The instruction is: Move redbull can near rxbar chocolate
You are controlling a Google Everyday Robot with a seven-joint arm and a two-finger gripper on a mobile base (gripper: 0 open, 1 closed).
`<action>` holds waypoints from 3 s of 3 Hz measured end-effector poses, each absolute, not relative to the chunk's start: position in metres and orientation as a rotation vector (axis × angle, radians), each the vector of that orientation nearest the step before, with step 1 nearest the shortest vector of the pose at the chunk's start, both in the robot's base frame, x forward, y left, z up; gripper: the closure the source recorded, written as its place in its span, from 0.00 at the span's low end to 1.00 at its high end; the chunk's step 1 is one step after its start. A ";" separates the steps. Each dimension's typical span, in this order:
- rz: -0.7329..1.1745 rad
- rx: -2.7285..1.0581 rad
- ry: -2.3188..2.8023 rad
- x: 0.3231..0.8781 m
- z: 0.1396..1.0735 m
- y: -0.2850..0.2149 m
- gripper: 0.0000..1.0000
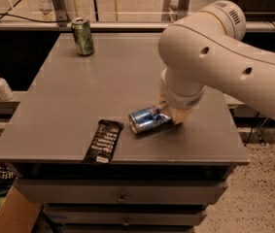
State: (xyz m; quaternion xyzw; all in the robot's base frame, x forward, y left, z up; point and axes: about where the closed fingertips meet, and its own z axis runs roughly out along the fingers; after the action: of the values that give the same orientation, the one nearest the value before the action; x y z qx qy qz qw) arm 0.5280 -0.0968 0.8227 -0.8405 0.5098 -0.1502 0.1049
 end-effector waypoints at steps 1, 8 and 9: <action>-0.443 -2.479 1.488 0.526 0.820 -0.090 0.59; -0.497 -2.159 1.602 0.549 0.884 -0.162 0.00; -0.495 -2.052 1.661 0.563 0.898 -0.198 0.00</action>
Offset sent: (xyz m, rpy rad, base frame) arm -0.0168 0.0380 -0.0195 0.0464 0.0222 0.0648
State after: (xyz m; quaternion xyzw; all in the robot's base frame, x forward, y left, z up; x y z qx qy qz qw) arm 0.5625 -0.1981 0.8984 -0.7441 0.6025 -0.1797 0.2259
